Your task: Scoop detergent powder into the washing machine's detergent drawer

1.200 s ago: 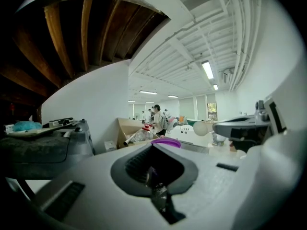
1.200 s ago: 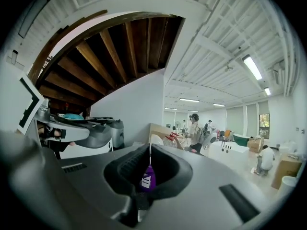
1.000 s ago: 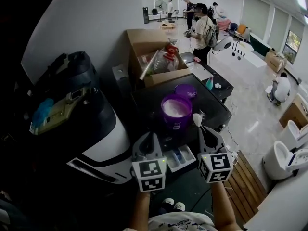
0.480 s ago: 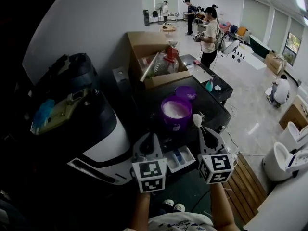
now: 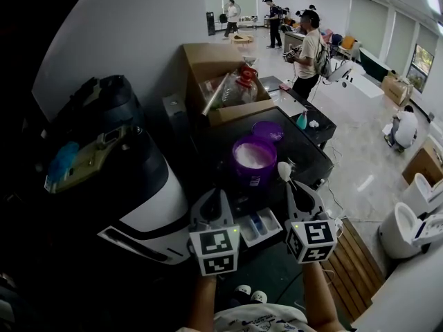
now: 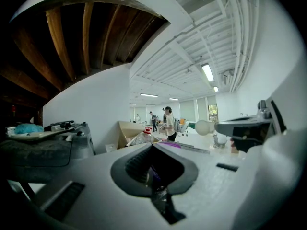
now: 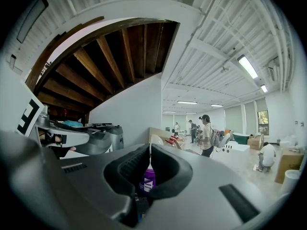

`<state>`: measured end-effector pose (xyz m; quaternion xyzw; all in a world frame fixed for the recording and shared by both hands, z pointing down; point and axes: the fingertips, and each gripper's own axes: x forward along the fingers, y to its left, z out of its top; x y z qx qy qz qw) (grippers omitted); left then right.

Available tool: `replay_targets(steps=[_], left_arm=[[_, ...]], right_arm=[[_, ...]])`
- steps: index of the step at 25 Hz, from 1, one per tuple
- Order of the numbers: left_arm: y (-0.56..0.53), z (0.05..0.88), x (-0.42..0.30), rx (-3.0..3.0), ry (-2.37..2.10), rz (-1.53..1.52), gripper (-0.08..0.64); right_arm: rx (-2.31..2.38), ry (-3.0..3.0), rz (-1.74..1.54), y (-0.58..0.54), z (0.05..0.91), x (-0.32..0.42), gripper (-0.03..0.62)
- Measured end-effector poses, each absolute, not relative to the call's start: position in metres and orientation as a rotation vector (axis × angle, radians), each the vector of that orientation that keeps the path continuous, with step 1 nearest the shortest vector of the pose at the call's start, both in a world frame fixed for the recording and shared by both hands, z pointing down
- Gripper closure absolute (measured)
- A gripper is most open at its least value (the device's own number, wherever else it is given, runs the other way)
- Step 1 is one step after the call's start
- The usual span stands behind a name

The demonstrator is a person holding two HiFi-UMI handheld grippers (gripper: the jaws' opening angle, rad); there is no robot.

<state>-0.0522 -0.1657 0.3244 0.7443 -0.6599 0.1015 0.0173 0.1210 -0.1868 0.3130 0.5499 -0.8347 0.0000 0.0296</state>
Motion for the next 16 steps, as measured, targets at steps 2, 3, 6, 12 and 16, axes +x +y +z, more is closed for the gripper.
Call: replay_targets(steps=[2, 3, 6, 12, 16], left_arm=[[-0.1661, 0.3247, -0.0524, 2.312, -2.051, 0.316, 0.557], [-0.1664, 0.3248, -0.0525, 2.311, -2.051, 0.316, 0.557], [-0.1674, 0.3239, -0.0528, 2.313, -2.05, 0.312, 0.557], [-0.1704, 0.3252, -0.0516, 2.316, -2.045, 0.314, 0.557], [-0.1722, 0.3263, -0.052, 2.315, -2.048, 0.318, 0.557]], right_arm=[[1.699, -2.575, 0.002, -0.1871, 0.313, 0.1208, 0.572], [1.696, -2.573, 0.003, -0.1872, 0.3137, 0.121, 0.572], [1.697, -2.571, 0.002, -0.1882, 0.3132, 0.1217, 0.572], [1.718, -2.581, -0.006, -0.1914, 0.3084, 0.1225, 0.572], [1.721, -2.579, 0.002, -0.1933, 0.3097, 0.1237, 0.572]])
